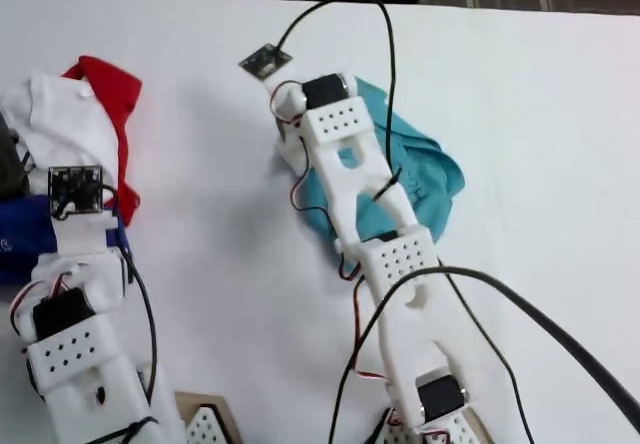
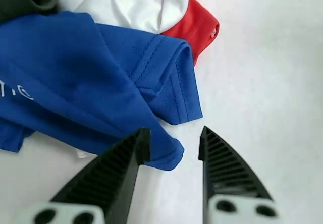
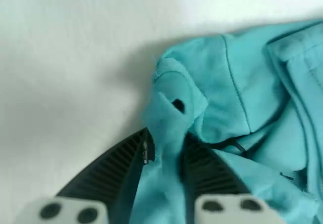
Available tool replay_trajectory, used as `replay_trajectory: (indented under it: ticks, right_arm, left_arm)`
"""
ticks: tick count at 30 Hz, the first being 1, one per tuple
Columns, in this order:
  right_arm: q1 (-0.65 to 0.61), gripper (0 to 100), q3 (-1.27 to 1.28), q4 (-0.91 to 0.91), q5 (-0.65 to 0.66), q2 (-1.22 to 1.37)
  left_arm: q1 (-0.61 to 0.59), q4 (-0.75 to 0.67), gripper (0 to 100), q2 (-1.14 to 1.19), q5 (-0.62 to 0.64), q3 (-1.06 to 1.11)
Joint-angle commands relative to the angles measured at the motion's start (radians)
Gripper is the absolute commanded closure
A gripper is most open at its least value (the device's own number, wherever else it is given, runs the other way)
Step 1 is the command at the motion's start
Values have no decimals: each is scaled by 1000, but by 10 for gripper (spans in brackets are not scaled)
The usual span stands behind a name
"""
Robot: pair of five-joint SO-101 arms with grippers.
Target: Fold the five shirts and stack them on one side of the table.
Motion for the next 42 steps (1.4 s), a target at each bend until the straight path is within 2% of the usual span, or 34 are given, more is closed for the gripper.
replay_trajectory:
  ticks: [1,13,17,24,28,33,39,42]
  right_arm:
    - [-2,981,-43,-12,-12,-105]
    - [-12,978,-41,45,-11,-360]
    - [-51,978,-37,53,-8,-516]
    - [-211,978,9,54,-12,-716]
    - [-239,978,124,51,-12,-728]
    - [-194,967,348,45,-5,-639]
    - [-108,810,423,10,-5,-456]
    - [-65,812,422,-38,-5,-435]
  left_arm:
    - [9,-21,819,-18,-5,-19]
    - [11,-23,819,-18,-3,-19]
    - [11,-25,819,-18,-3,-21]
    - [11,-25,819,-18,-3,-21]
    - [11,-21,819,-18,-3,-21]
    - [11,-20,819,-18,-3,-21]
    - [11,-21,819,-18,-2,-21]
    - [11,-21,819,-18,-2,-21]
